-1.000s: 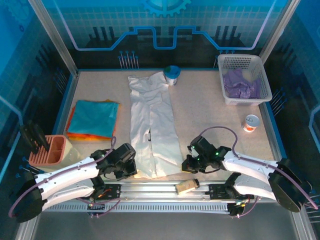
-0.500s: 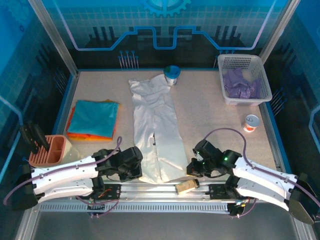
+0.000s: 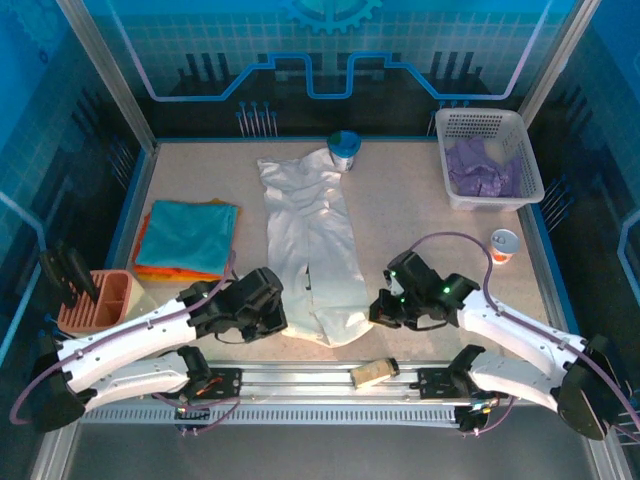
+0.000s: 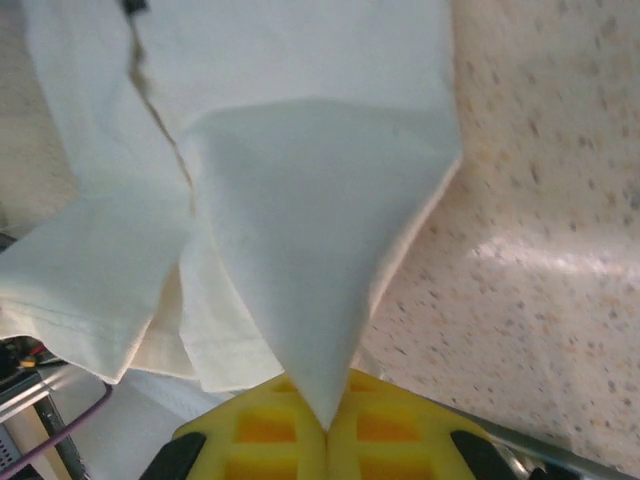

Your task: Fold and stack the t-shirts

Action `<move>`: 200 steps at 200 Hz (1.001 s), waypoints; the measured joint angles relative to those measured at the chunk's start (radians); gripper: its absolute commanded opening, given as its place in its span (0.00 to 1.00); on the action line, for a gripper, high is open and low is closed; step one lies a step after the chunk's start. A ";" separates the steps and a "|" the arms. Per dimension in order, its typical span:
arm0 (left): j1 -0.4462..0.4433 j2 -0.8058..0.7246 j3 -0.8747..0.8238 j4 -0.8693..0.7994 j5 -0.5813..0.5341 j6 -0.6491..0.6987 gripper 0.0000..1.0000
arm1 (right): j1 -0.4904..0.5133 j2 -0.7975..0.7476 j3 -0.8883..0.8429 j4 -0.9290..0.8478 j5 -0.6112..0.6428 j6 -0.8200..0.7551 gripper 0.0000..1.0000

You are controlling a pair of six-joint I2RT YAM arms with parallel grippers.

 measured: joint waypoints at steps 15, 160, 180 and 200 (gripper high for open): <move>0.051 0.008 0.034 -0.001 0.002 0.034 0.00 | -0.031 0.035 0.050 0.000 -0.005 -0.022 0.00; 0.566 0.313 0.282 0.136 0.138 0.433 0.00 | -0.296 0.515 0.515 0.090 -0.134 -0.145 0.00; 0.603 0.378 0.330 0.166 0.163 0.470 0.00 | -0.318 0.590 0.576 0.092 -0.158 -0.161 0.00; 0.644 0.441 0.363 0.196 0.186 0.497 0.00 | -0.335 0.666 0.635 0.090 -0.184 -0.175 0.00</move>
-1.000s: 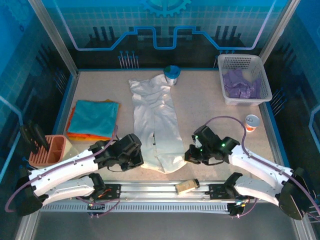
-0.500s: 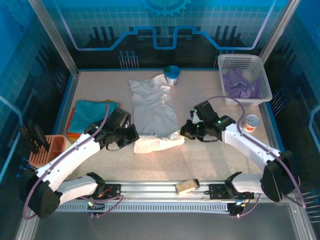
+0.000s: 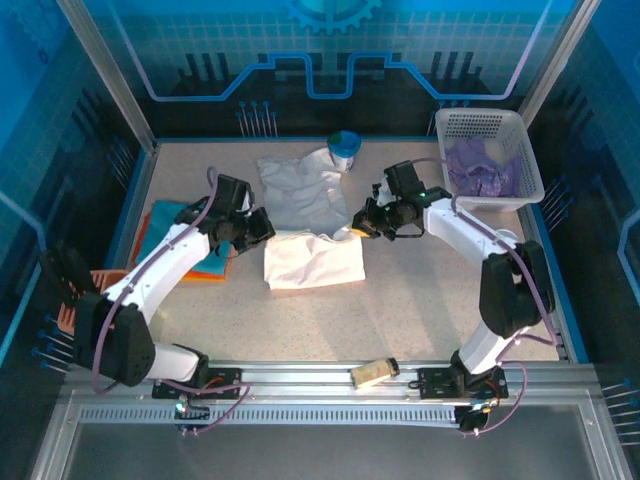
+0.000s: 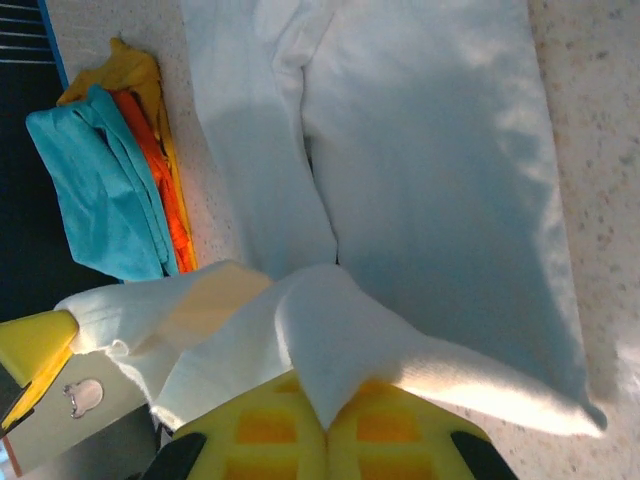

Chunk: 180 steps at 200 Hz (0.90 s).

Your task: Fold and stack the t-shirts

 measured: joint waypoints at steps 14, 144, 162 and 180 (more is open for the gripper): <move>0.027 0.042 0.020 0.012 0.015 0.012 0.00 | -0.008 0.055 0.044 -0.004 -0.013 -0.010 0.00; 0.158 0.385 0.075 0.215 0.151 0.053 0.22 | -0.047 0.391 0.298 0.011 -0.073 -0.015 0.25; 0.192 0.451 0.091 0.256 0.180 0.055 0.50 | -0.059 0.460 0.369 0.018 -0.090 -0.016 0.64; 0.230 0.502 0.121 0.281 0.213 0.052 0.50 | -0.069 0.504 0.421 0.024 -0.092 -0.038 0.76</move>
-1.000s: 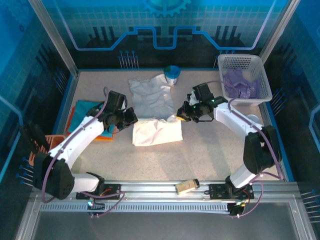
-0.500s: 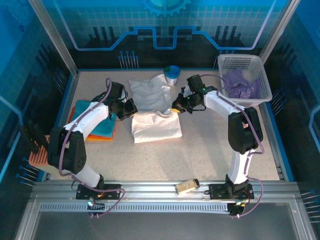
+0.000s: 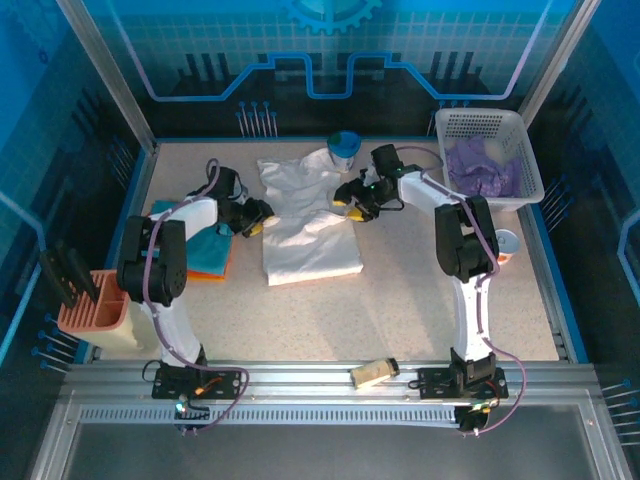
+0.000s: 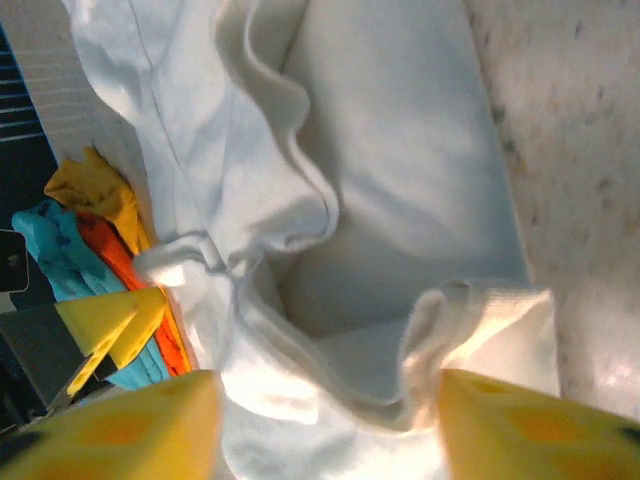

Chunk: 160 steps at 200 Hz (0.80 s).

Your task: Fold and stack the t-shirts

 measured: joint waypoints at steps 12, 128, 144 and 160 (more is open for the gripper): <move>0.021 0.003 0.010 0.005 0.011 0.002 0.51 | -0.007 -0.003 -0.007 0.005 -0.001 -0.016 0.81; -0.275 -0.373 -0.180 -0.010 -0.050 -0.027 0.48 | -0.015 -0.272 -0.329 0.089 -0.056 -0.083 0.80; -0.328 -0.363 -0.197 -0.008 -0.073 -0.047 0.45 | 0.003 -0.248 -0.305 0.101 -0.079 -0.076 0.81; -0.351 -0.338 -0.216 0.011 -0.092 -0.063 0.44 | 0.029 -0.224 -0.293 0.117 -0.093 -0.058 0.81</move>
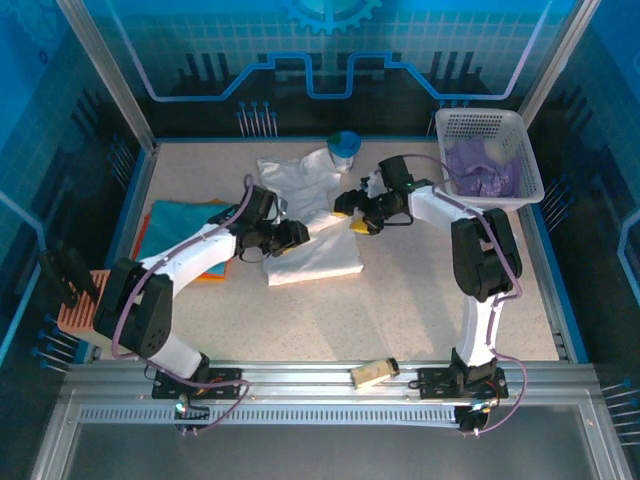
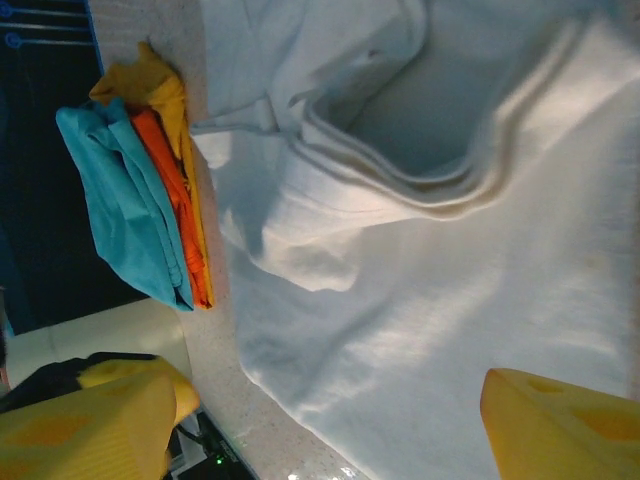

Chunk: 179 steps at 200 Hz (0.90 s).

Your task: Fold and stack the t-shirts

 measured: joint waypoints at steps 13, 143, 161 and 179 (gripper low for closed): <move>-0.008 0.026 -0.023 0.015 -0.015 -0.016 0.43 | 0.023 0.028 0.012 0.011 -0.012 0.014 0.81; -0.098 0.134 -0.057 -0.032 -0.176 0.031 0.39 | 0.039 0.431 0.484 0.027 -0.020 0.111 0.81; -0.102 0.120 -0.057 -0.062 -0.195 0.044 0.42 | 0.036 0.422 0.464 0.040 -0.022 0.110 0.81; -0.103 0.069 -0.057 -0.108 -0.205 0.049 0.43 | 0.034 0.362 0.389 0.039 -0.008 0.099 0.81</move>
